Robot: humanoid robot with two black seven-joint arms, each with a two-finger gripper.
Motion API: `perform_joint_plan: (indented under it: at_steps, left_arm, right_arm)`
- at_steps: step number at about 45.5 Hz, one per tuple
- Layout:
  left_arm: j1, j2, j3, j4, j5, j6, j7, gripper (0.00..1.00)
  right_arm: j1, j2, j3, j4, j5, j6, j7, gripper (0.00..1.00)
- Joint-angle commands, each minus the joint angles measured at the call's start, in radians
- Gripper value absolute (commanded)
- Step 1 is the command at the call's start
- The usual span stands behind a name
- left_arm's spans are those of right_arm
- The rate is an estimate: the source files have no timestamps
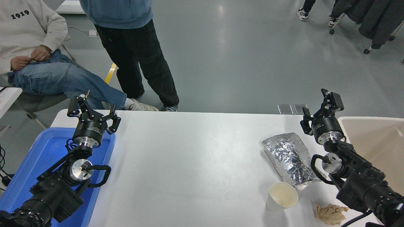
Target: Dispose of the paper cup in the dustbin
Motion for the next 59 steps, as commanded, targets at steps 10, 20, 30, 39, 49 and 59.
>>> perform_joint_plan:
  at_steps: [10, 20, 30, 39, 49, 59]
  left_arm:
    - [0.000, 0.000, 0.000, 0.000, 0.000, 0.000, 0.000, 1.00]
    - [0.000, 0.000, 0.000, 0.000, 0.000, 0.000, 0.000, 1.00]
    - [0.000, 0.000, 0.000, 0.000, 0.000, 0.000, 0.000, 1.00]
    - [0.000, 0.000, 0.000, 0.000, 0.000, 0.000, 0.000, 1.00]
    - [0.000, 0.000, 0.000, 0.000, 0.000, 0.000, 0.000, 1.00]
    - [0.000, 0.000, 0.000, 0.000, 0.000, 0.000, 0.000, 1.00]
  right_arm:
    - [0.000, 0.000, -0.001, 0.003, 0.001, 0.000, 0.000, 0.99]
    - [0.002, 0.000, 0.004, 0.005, 0.001, -0.003, 0.003, 0.99]
    - [0.000, -0.003, 0.031, 0.006, 0.015, -0.016, 0.003, 1.00]
    - [-0.006, -0.029, 0.016, 0.086, 0.061, -0.026, 0.000, 1.00]
    - [-0.061, -0.202, -0.108, 0.399, 0.045, -0.115, -0.037, 1.00]
    - [-0.052, -0.353, -0.202, 0.584, -0.051, -0.187, -0.090, 1.00]
